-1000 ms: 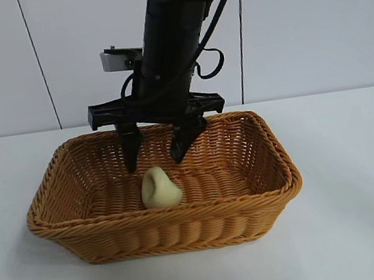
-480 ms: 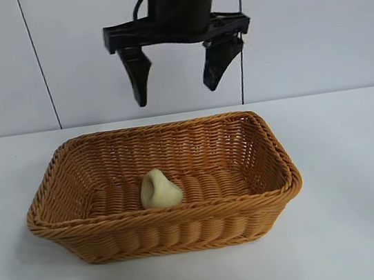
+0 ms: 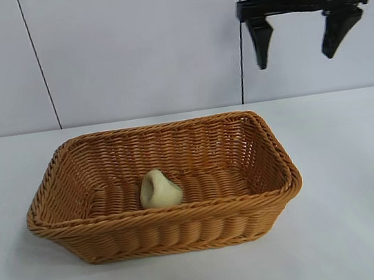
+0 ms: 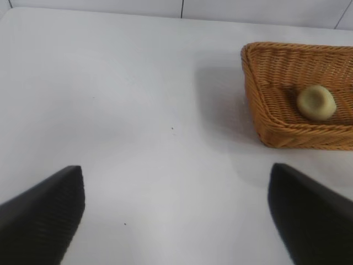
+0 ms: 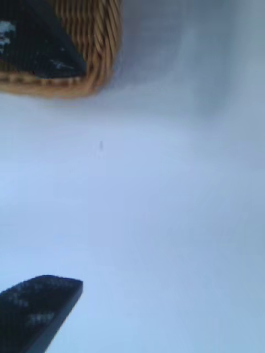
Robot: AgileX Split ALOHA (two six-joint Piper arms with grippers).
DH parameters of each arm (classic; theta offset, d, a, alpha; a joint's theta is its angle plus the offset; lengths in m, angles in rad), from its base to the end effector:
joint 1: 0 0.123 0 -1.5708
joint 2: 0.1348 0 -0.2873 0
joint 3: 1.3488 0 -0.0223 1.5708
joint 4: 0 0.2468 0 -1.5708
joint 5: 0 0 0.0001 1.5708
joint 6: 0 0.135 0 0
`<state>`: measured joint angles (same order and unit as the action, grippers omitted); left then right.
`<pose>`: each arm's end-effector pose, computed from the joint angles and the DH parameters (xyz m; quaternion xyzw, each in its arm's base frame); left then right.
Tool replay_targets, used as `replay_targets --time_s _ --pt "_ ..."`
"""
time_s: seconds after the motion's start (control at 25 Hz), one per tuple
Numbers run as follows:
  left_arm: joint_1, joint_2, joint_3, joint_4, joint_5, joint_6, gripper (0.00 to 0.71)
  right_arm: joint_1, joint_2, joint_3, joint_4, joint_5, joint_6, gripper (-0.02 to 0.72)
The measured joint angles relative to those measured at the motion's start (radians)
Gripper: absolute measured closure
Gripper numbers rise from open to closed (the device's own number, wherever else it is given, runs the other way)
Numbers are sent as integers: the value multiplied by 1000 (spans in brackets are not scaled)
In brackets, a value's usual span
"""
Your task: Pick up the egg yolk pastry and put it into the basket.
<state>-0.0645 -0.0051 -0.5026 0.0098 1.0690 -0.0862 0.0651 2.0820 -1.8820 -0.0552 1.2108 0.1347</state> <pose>0.0271 -0.0006 0.2552 -0.0095 0.8533 -0.0344 0.5202 0.4531 0.0226 0.2161 0.0281 0.9916 -0.0144 0.1253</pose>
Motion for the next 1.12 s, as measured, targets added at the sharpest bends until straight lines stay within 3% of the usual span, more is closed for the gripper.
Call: replay_targets --time_s 0.24,0.44,0.96,1.12 --pt "0 0 0 0 0 0 63 -6 -14 22 48 -1 -38 8" --pt "0 0 0 0 -1 0 63 -6 -140 172 55 -2 -44 8" --pt "0 0 0 0 -1 0 63 -6 -862 896 55 1 -46 8" --pt "0 0 0 0 -1 0 63 -6 -1104 1103 55 -37 -54 8"
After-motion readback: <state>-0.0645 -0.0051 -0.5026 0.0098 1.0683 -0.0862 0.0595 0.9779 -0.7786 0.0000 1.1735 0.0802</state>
